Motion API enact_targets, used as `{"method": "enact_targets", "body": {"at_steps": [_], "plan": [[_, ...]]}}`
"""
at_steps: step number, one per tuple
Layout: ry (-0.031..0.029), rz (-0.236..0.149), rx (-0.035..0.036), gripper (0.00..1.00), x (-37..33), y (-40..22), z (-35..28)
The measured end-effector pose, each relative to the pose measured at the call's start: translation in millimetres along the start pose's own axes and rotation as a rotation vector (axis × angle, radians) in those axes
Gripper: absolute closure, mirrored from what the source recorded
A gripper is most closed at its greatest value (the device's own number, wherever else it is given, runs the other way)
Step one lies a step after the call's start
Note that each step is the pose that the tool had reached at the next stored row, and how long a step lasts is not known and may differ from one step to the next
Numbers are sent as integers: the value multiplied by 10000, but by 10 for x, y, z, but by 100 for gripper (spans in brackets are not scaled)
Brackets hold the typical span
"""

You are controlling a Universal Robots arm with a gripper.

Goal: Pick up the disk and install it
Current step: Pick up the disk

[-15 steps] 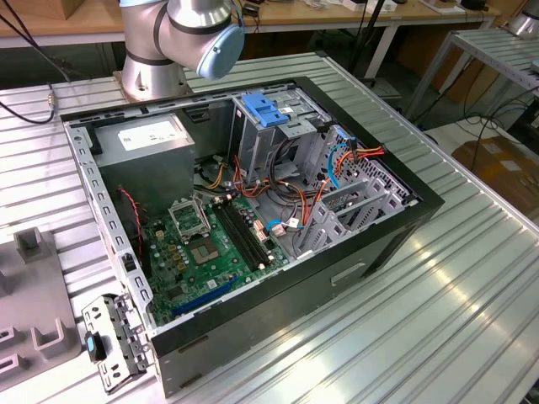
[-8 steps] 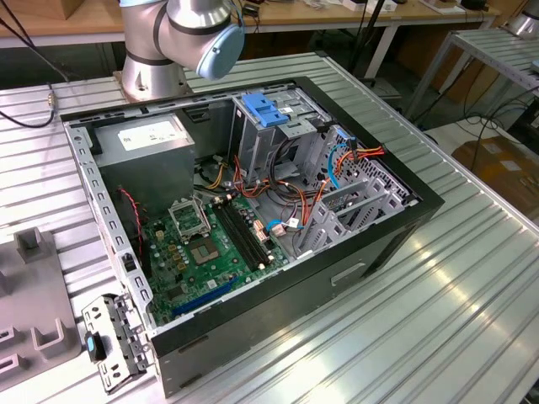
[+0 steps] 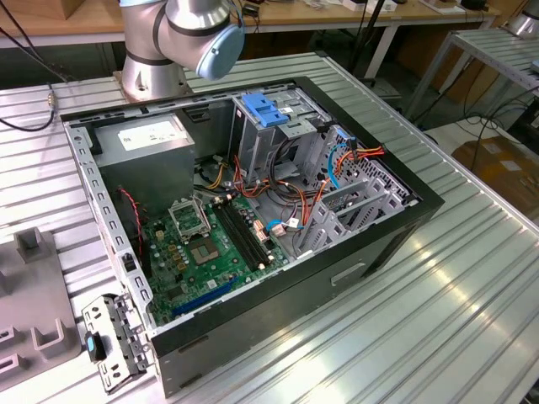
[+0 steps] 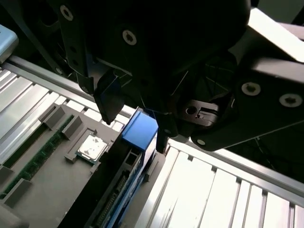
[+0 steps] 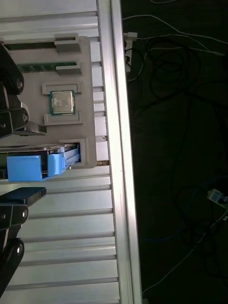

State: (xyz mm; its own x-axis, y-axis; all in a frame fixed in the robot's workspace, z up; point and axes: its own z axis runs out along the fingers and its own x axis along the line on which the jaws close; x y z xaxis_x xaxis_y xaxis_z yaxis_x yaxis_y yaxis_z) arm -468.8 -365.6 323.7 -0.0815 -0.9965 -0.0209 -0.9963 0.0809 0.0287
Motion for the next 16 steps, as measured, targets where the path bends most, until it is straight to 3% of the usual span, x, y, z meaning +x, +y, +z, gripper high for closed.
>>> {"method": "enact_targets", "body": {"at_steps": [11,16], "plan": [[5,-141,1,44,-6,-6,223],[6,-180,2,44,-10,-7,231]]}}
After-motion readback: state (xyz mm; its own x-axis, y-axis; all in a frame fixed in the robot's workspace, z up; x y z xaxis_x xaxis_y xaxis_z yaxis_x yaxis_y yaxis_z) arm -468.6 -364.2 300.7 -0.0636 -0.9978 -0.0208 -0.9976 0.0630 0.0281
